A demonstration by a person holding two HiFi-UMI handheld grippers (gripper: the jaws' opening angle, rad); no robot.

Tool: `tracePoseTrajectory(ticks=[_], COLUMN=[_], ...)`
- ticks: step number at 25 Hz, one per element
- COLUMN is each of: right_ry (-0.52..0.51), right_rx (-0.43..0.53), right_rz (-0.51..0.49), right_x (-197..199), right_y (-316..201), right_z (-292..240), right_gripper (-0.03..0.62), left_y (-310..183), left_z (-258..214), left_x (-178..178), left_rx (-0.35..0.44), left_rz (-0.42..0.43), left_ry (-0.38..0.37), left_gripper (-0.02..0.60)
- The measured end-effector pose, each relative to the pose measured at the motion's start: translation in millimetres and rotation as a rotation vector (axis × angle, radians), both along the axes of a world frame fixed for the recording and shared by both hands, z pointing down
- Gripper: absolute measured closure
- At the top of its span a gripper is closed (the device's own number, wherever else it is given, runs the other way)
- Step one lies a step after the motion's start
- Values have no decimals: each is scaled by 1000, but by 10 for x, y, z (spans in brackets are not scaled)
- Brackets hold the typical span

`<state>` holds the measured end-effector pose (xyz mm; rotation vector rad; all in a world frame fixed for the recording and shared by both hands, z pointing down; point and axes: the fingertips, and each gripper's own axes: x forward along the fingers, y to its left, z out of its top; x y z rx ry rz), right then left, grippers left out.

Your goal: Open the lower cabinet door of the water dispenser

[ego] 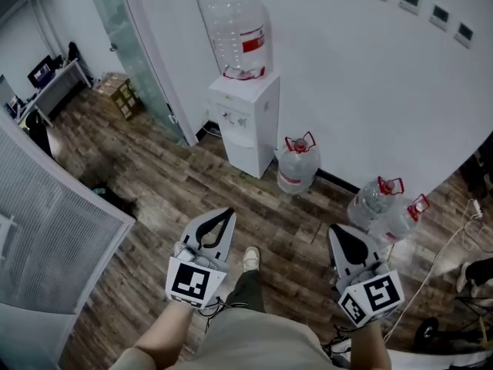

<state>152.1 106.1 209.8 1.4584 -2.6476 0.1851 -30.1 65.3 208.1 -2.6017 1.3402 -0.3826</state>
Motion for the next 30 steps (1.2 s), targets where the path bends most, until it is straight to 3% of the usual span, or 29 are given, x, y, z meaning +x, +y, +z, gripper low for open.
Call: tracePoseTrajectory(ticks=[10,15,21,30], right_ry=[24,77,55,63], right_rx=[-49,-24,-49,-74], right_rz=[18,-39,-28,-61], right_x=[-421,-779,-873,-625], right_y=[-1609,-2340,-2931,-3537], right_z=[-12,-90,-60,54], right_gripper=[587,586,586,586], left_y=[-1586,-2288,-2793,-3223], left_z=[-41,1,17,89], left_x=[-348,-516,-645,-603], left_rx=[-43,-63,-83,-106], left_rz=[39,63,47,-28], left_ry=[7,-28,-4,-5], left_gripper=[577,577,577,577])
